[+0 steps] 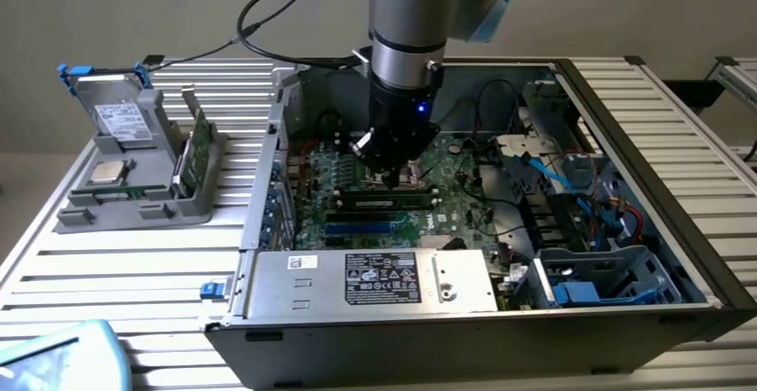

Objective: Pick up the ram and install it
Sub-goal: 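Press down the ram until it locks into place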

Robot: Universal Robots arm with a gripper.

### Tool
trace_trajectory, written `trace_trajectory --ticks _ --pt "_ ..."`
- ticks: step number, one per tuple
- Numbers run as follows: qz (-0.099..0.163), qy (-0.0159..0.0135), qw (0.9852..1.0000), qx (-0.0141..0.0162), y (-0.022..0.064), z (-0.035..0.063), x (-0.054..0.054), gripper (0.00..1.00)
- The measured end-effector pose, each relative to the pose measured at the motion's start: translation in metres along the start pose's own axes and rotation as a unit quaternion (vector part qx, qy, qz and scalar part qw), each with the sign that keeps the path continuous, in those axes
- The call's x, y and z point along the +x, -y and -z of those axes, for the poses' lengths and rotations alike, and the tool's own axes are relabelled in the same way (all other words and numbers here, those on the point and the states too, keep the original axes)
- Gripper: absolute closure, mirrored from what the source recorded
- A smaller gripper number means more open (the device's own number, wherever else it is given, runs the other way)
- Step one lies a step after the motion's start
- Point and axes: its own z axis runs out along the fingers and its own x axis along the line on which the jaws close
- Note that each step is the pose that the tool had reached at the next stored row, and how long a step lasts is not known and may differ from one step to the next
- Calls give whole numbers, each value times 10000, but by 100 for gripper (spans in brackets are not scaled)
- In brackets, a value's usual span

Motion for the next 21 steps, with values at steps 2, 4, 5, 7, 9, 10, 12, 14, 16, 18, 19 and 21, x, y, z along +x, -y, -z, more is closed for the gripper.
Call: trace_trajectory --ticks 2,4,5,7,9,10,12,14,16,18,19,21 --pt "-100 26 9999 8 0 -1 -1 89" --pt "-215 39 9998 14 0 0 0 89" --pt "-268 44 9996 15 0 0 0 89" --pt "-385 52 9992 20 0 0 0 89" --pt "-500 57 9987 25 0 1 0 89" --pt "-555 58 9984 30 1 1 0 89" --pt "-667 60 9977 39 0 0 0 89" --pt "-773 57 9970 52 0 1 0 89" --pt "-872 54 9962 66 0 0 0 89" --pt "-948 50 9954 85 0 0 0 89" --pt "-982 48 9951 93 1 1 0 89" --pt "-1029 43 9946 109 5 1 3 89"
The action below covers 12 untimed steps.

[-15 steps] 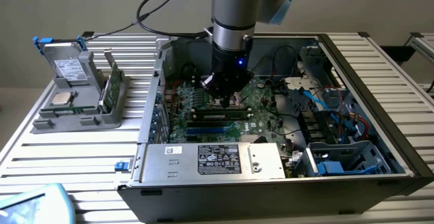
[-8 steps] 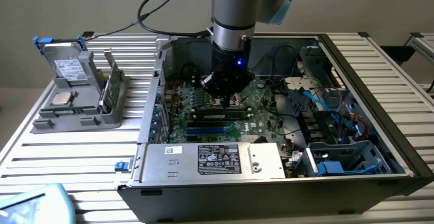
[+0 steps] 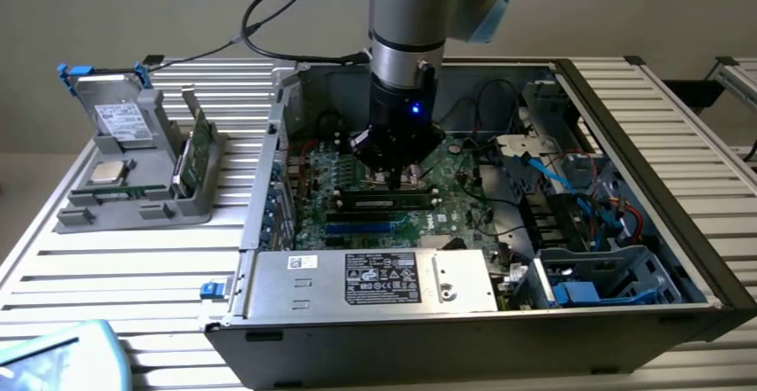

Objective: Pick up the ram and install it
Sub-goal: 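Press down the ram until it locks into place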

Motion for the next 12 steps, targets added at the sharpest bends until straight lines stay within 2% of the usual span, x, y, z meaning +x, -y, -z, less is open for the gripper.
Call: trace_trajectory --ticks 5,12 --pt "-52 -5 10000 29 33 -1 9 89" --pt "-194 -9 9998 47 54 -2 15 89"
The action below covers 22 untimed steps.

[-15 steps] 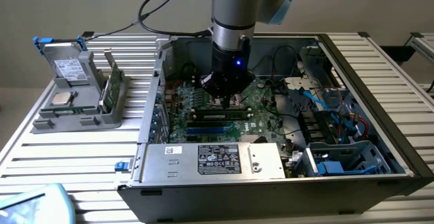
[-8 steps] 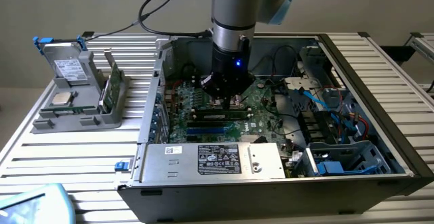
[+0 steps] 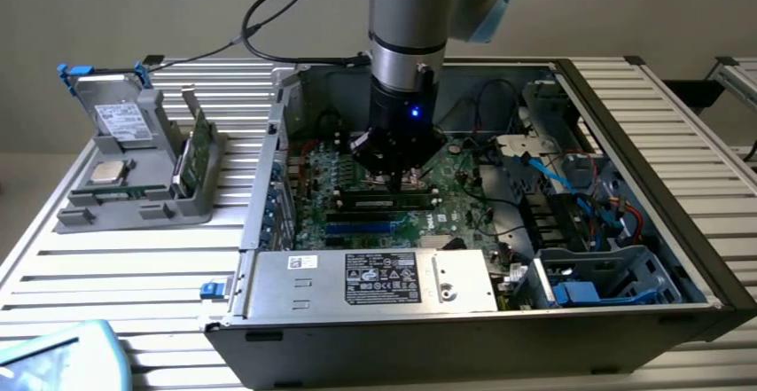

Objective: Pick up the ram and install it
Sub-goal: 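Press down the ram until it locks into place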

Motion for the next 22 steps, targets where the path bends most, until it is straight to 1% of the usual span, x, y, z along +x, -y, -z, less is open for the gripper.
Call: trace_trajectory --ticks 6,10,17,22 --pt "-247 -4 9997 12 0 0 0 89" --pt "-420 -8 9991 8 0 0 0 89" --pt "-687 -14 9976 1 0 4 0 89" --pt "-866 -18 9962 -4 0 5 0 89"
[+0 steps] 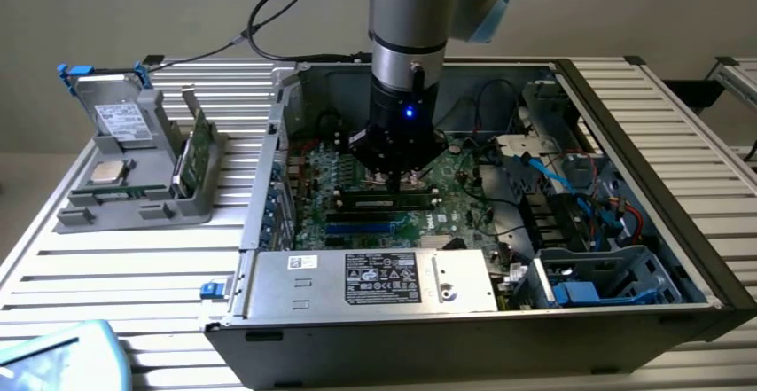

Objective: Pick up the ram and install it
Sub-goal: 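Press down the ram until it locks into place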

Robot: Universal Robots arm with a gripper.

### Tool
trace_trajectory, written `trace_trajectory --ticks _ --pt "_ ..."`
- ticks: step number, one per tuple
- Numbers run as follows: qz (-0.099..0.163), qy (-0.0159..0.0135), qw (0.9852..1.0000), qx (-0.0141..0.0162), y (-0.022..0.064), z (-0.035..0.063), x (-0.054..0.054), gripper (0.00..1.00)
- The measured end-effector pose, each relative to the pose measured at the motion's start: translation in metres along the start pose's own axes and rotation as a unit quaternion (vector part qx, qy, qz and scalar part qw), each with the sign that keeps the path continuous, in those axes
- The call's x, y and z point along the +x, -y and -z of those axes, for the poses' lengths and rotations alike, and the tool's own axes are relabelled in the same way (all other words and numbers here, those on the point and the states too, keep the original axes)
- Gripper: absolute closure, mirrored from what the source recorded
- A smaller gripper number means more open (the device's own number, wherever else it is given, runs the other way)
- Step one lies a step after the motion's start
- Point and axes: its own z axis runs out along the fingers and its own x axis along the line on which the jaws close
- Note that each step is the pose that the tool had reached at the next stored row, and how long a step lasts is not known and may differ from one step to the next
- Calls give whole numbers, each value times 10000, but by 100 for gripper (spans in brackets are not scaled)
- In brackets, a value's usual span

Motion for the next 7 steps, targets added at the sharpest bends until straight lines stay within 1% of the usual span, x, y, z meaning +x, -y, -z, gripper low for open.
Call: trace_trajectory --ticks 2,7 --pt "-20 9 10000 0 0 0 3 89" --pt "-21 9 10000 0 0 0 4 89"
